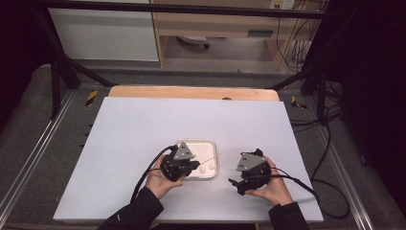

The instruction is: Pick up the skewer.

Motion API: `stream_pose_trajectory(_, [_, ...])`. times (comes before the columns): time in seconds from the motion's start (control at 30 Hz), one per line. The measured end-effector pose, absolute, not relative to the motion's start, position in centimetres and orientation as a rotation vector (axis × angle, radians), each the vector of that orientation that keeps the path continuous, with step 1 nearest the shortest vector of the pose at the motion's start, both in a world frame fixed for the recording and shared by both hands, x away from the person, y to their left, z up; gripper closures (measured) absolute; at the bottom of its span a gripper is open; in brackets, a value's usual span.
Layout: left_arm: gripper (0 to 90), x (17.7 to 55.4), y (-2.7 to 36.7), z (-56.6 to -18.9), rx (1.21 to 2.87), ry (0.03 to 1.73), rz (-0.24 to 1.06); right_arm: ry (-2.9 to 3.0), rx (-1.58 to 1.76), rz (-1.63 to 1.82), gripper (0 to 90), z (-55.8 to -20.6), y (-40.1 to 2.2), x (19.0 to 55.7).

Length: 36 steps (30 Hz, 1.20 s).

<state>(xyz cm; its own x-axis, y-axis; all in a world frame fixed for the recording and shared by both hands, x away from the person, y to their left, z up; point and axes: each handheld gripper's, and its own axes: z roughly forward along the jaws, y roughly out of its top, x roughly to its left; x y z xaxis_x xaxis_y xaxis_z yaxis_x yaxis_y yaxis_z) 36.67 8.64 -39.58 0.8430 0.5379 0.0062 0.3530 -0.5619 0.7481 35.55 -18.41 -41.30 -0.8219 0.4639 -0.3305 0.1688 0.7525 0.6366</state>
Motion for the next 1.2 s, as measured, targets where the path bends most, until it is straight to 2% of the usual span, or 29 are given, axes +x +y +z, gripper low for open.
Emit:
stream_pose_trajectory(0.4, [89.1,36.4,6.3,-39.3,2.253,0.572,0.279,2.468,0.323,0.772,10.8,-40.9,-17.6,35.3])
stream_pose_trajectory(0.67, [89.1,36.3,5.3,-39.2,2.275,0.534,0.262,2.44,0.221,0.753,18.7,-40.6,-17.5,35.3])
stream_pose_trajectory(1.03, [89.1,36.1,4.3,-39.3,2.3,0.501,0.246,2.43,0.03,0.675,38.0,-40.9,-17.2,35.4])
stream_pose_trajectory(1.07, [89.1,36.1,4.2,-39.2,2.304,0.496,0.246,2.421,-0.014,0.66,42.2,-41.0,-17.2,35.5])
stream_pose_trajectory(1.2, [89.1,36.1,3.8,-39.2,2.312,0.482,0.243,2.417,-0.074,0.639,47.1,-41.2,-17.1,35.4])
